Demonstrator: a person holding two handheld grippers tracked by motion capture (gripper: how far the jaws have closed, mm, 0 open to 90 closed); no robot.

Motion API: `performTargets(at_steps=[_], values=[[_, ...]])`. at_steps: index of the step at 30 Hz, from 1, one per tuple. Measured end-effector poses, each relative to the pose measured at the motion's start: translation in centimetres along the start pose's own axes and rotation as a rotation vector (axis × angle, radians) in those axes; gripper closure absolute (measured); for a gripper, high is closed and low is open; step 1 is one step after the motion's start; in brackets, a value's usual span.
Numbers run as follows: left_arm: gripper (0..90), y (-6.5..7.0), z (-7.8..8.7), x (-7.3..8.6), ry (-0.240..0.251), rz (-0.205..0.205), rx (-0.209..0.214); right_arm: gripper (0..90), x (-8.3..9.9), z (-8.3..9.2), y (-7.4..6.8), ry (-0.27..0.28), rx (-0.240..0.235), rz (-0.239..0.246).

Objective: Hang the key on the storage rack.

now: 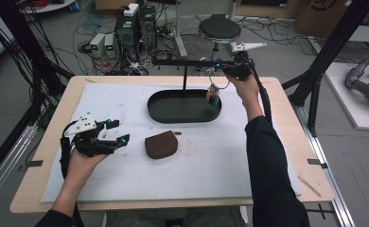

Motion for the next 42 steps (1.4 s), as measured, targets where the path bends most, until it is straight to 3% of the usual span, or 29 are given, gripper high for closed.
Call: performTargets(at_steps=[23, 32, 40, 42], values=[[26.1, 0.0, 0.1, -0.1, 0.005, -0.003, 0.001, 84.5, 1.6, 0.0, 0.9, -0.004, 0.037, -0.037], [26.1, 0.1, 0.0, -0.1, 0.001, -0.001, 0.005, 83.8, 1.9, 0.0, 0.9, -0.035, 0.038, -0.032], [26.1, -0.2, 0.2, -0.1, 0.002, 0.005, -0.005, 74.3, 1.9, 1.6, 0.9, -0.013, 0.070, -0.049], [26.1, -0.3, 0.1, -0.1, 0.002, 0.006, -0.003, 66.2, 2.1, 2.3, 0.8, -0.001, 0.087, -0.042]])
Point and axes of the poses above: each handheld gripper's, and its own axes: z roughly backward along the jaws, x roughly out of its underside, y roughly to its right, the point moved 8 cm from there along -z, roughly forward along the jaws, and after that the axes turned 13 degrees about -x, right-handed, at the moved point
